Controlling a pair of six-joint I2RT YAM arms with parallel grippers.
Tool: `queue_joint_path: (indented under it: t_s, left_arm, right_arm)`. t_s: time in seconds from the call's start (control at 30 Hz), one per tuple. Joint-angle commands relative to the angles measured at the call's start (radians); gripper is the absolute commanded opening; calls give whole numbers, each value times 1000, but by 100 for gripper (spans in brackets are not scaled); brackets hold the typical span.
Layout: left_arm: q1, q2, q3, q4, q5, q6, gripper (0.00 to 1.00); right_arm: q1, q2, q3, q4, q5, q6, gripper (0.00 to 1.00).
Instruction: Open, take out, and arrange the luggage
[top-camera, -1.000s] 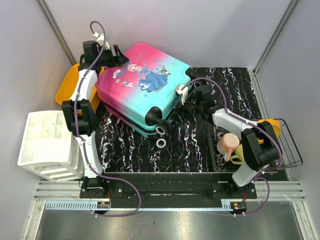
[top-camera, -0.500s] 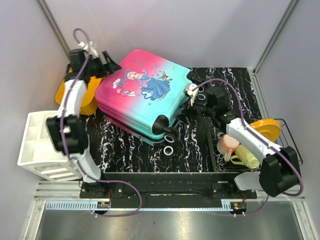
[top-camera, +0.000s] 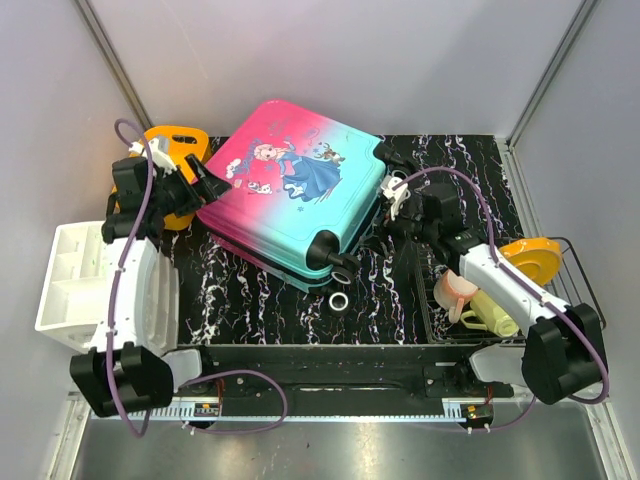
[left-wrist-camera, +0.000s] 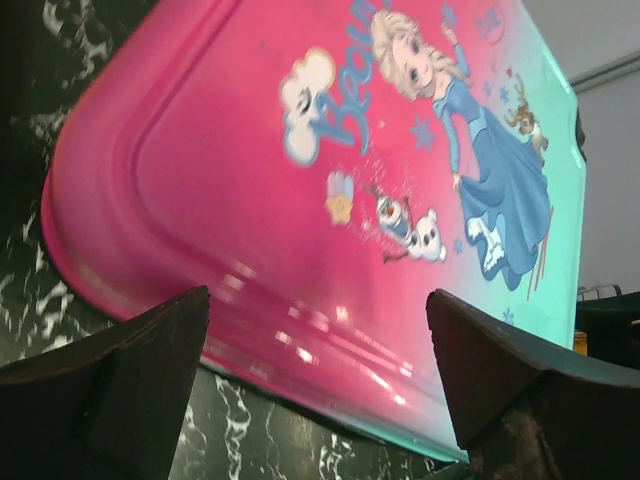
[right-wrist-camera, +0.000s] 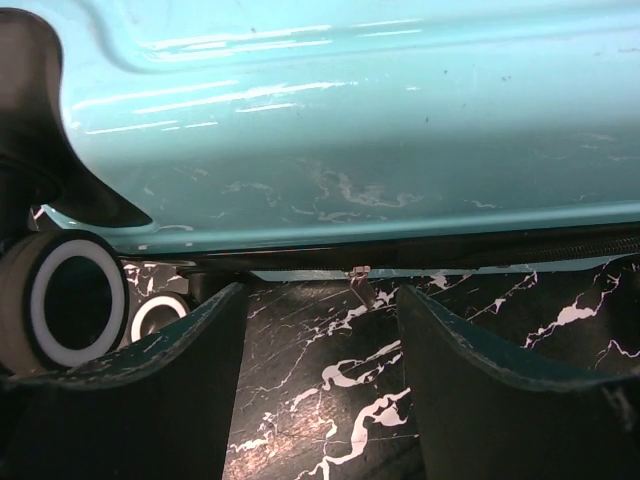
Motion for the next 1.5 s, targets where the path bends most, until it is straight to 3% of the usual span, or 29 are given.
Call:
queue_joint_path:
  t_s: [0.0,0.13,0.3,0.53,0.63,0.8,0.93,1.13,1.47]
  left_arm:
    - [1,-100,-93,-94,-95,-102,94]
    - [-3,-108,-143,-22,-121,-151,95]
    - [-6,28,-101,90,-104,-207,93]
    - [-6,275,114,297,-132,-208,88]
    - [-8,363,180,348,-123,-206,88]
    - [-6,470,258,365,-78,-224,87]
    - [-5,427,214,397,-40,-238,87]
    - [0,289,111,403,-46,-228,89]
    - [4,180,1,394,-20,-252,91]
  right_arm:
    - [0,-60,-7,-6,-9,-12,70]
    - [-2,-64,-22,0,-21,-6,70]
    - [-2,-61,-48,33,-6,3,71]
    - [-17,-61,-93,59,80,13,70]
    - [-25,-58,-154,166,91,48,70]
    - [-22,40,-236,485,69,177,66]
    - [19,124,-225,644,181,235,62]
    - [116,238,-188,738,291,252,62]
    - [188,397,-101,806,321,292,63]
